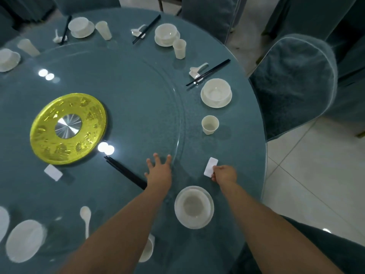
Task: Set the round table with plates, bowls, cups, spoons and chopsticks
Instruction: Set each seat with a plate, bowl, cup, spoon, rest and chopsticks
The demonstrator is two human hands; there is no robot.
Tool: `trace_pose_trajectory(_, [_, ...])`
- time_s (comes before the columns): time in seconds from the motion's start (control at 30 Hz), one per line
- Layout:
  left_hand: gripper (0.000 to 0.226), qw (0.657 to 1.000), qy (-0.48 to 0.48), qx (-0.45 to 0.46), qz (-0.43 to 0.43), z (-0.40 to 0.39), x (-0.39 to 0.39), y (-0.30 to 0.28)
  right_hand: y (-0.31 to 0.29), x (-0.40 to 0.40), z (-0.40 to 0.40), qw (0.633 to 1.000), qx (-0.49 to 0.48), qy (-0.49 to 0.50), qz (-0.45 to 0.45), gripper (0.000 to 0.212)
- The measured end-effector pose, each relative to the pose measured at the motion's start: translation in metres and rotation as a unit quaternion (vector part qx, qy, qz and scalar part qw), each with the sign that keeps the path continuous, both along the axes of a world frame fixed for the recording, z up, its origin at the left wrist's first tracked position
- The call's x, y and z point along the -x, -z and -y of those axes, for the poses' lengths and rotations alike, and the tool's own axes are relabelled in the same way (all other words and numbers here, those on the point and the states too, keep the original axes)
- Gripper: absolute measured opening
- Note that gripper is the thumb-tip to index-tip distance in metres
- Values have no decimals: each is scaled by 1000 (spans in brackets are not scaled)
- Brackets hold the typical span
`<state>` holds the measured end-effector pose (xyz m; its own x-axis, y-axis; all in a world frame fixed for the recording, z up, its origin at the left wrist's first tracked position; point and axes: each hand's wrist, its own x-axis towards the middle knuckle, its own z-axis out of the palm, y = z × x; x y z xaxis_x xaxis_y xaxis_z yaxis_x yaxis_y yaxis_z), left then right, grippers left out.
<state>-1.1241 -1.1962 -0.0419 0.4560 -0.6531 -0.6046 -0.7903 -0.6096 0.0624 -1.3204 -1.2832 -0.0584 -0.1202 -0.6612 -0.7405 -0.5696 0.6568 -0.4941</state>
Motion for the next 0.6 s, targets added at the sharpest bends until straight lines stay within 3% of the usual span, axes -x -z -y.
trace_pose_trajectory(0.43, [63, 1000, 6, 4, -13, -8, -6, 5, 1, -7, -2, 999, 28, 40, -8, 41])
trace_pose_trajectory(0.6, [59, 1000, 15, -4, -26, -6, -11, -7, -22, -17, -20, 994, 102, -27, -40, 44])
